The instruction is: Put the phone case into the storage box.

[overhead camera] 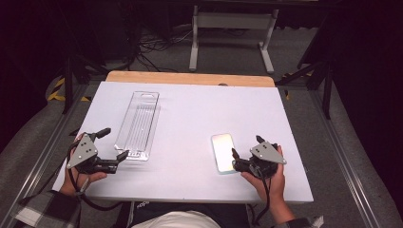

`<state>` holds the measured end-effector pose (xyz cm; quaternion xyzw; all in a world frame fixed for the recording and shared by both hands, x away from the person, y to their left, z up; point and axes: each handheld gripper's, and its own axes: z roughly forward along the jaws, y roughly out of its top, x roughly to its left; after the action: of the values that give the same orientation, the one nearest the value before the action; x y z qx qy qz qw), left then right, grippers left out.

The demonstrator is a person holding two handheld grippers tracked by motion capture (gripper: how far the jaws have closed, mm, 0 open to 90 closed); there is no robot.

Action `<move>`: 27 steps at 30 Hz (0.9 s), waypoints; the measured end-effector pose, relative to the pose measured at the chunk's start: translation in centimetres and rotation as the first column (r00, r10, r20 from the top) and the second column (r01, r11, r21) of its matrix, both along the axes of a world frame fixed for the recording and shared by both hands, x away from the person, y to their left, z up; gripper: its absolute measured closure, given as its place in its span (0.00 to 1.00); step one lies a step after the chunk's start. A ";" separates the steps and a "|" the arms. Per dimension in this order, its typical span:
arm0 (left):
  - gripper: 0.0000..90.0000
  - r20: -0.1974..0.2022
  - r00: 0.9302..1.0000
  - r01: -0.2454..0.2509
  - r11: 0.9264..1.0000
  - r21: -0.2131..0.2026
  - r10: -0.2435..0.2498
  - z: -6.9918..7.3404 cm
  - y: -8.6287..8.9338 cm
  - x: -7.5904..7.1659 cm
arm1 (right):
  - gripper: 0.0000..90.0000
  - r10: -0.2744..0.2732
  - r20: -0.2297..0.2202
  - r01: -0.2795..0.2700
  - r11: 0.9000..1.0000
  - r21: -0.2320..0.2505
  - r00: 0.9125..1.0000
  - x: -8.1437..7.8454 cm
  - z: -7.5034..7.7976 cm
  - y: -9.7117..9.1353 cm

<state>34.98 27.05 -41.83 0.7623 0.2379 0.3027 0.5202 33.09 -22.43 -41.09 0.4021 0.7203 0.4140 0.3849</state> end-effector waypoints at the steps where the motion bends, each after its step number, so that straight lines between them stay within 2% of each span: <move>1: 0.07 0.004 1.000 0.000 1.000 0.007 0.000 0.0 0.0 0.0 | 0.11 -0.002 -0.005 0.002 1.000 -0.005 1.000 0.0 -0.1 0.1; 4: 0.07 0.004 1.000 0.011 1.000 0.009 -0.011 0.0 -0.3 -0.2 | 0.11 0.002 -0.028 -0.002 1.000 -0.015 1.000 0.1 -0.1 0.3; 5: 0.07 0.012 1.000 0.017 1.000 0.023 -0.018 0.0 -0.3 -0.2 | 0.11 0.000 -0.028 0.000 1.000 -0.017 1.000 0.1 -0.1 0.3; 8: 0.07 0.013 1.000 0.025 0.999 0.034 -0.025 -0.1 -0.4 -0.2 | 0.09 0.000 -0.048 -0.001 0.999 -0.032 0.999 0.3 0.0 0.8; 11: 0.07 0.010 1.000 0.028 0.999 0.021 -0.028 -0.1 -0.4 -0.3 | 0.08 0.012 -0.069 -0.015 0.999 -0.046 0.998 0.4 0.0 1.1; 14: 0.07 0.011 0.999 0.030 0.999 0.027 -0.031 -0.1 -0.4 -0.4 | 0.08 0.019 -0.098 -0.024 0.998 -0.054 0.995 0.7 0.1 1.6; 15: 0.07 0.024 0.999 0.029 0.999 0.044 -0.030 -0.1 -0.5 -0.3 | 0.08 0.013 -0.102 -0.018 0.998 -0.053 0.995 0.8 0.2 1.7; 19: 0.07 0.007 1.000 0.029 0.999 0.031 -0.029 -0.2 -0.6 -0.3 | 0.08 0.006 -0.128 -0.011 0.999 -0.039 0.992 1.0 0.4 2.3; 23: 0.07 0.004 0.999 0.037 0.998 0.043 -0.037 -0.2 -0.7 -0.3 | 0.08 -0.006 -0.191 0.001 1.000 -0.029 0.982 1.5 0.2 2.9; 24: 0.08 -0.005 0.999 0.042 0.998 0.044 -0.042 -0.2 -0.8 -0.3 | 0.08 -0.018 -0.218 0.013 1.000 -0.024 0.976 1.7 0.1 3.0; 25: 0.08 0.004 0.999 0.044 0.998 0.055 -0.044 -0.3 -0.8 -0.2 | 0.08 -0.020 -0.246 0.017 1.000 -0.016 0.969 1.8 0.1 3.1; 26: 0.08 -0.010 0.999 0.046 0.998 0.046 -0.046 -0.4 -1.0 -0.3 | 0.08 -0.017 -0.273 0.017 1.000 -0.002 0.962 2.0 0.0 3.2; 27: 0.08 -0.007 0.999 0.051 0.997 0.052 -0.051 -0.3 -1.0 -0.3 | 0.08 -0.012 -0.295 0.018 1.000 0.019 0.955 2.0 -0.2 3.3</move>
<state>34.71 26.10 -42.17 0.7822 0.2120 0.2933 0.5071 35.10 -19.13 -41.28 0.4688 0.7621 0.3542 0.2719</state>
